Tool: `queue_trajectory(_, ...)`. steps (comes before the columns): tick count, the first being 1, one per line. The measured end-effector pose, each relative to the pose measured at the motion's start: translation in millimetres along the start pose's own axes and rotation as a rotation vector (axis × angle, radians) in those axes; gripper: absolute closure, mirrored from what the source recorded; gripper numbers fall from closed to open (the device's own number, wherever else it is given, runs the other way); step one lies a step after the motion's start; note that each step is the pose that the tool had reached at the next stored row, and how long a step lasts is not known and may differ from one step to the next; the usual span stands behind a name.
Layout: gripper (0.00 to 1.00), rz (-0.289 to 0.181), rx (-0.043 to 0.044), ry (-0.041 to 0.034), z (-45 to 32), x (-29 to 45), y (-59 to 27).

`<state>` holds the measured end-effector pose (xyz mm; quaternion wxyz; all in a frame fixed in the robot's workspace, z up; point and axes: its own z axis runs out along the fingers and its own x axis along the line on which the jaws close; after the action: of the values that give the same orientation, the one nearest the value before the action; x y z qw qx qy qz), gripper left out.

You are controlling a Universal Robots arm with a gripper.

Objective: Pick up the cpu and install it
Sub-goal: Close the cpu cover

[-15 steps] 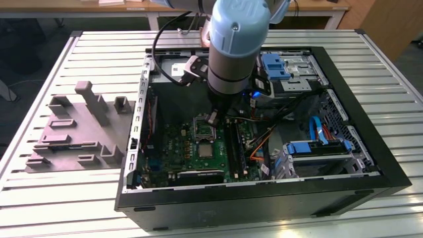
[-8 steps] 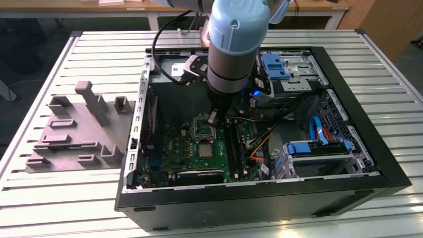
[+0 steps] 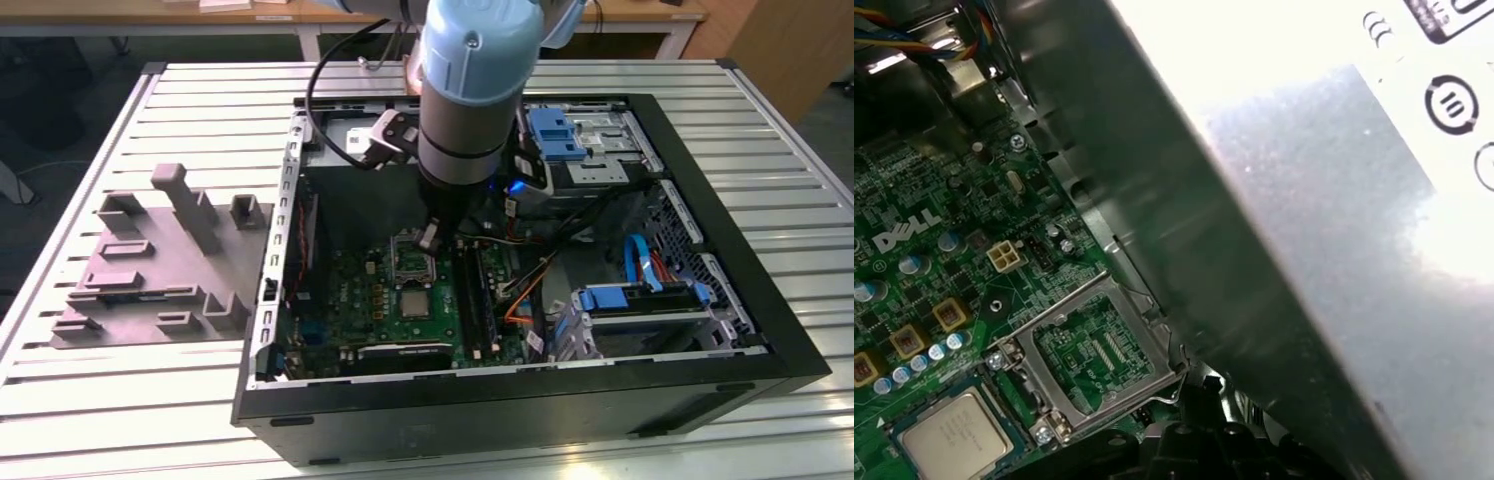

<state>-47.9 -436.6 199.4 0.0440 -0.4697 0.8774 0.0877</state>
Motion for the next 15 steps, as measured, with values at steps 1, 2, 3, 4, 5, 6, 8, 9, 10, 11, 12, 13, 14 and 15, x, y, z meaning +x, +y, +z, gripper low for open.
queue_trajectory(1,0.89,0.000,0.0016,0.0024,-0.1,-0.4,0.3)
queue_trajectory(2,0.89,0.000,0.0032,0.0048,-0.2,-0.9,0.7)
queue_trajectory(3,0.89,0.000,0.0046,0.0069,-0.4,-1.4,1.1)
queue_trajectory(4,0.89,0.000,0.0058,0.0088,-0.7,-1.8,1.4)
queue_trajectory(5,0.89,0.000,0.0071,0.0107,-1.1,-2.2,1.7)
queue_trajectory(6,0.89,0.000,0.0083,0.0125,-1.6,-2.6,2.1)
queue_trajectory(8,0.89,0.000,0.0118,0.0177,-2.6,-3.4,2.8)
queue_trajectory(9,0.89,0.000,0.0143,0.0215,-2.9,-3.7,3.1)
queue_trajectory(10,0.89,0.000,0.0175,0.0262,-3.2,-4.0,3.4)
queue_trajectory(11,0.89,0.000,0.0212,0.0317,-3.3,-4.2,3.8)
queue_trajectory(12,0.89,0.000,0.0256,0.0382,-3.5,-4.5,4.1)
queue_trajectory(13,0.89,0.000,0.0298,0.0445,-3.7,-4.7,4.5)
queue_trajectory(14,0.89,0.000,0.0337,0.0503,-3.9,-5.0,4.9)
queue_trajectory(15,0.89,0.000,0.0374,0.0559,-4.2,-5.3,5.4)
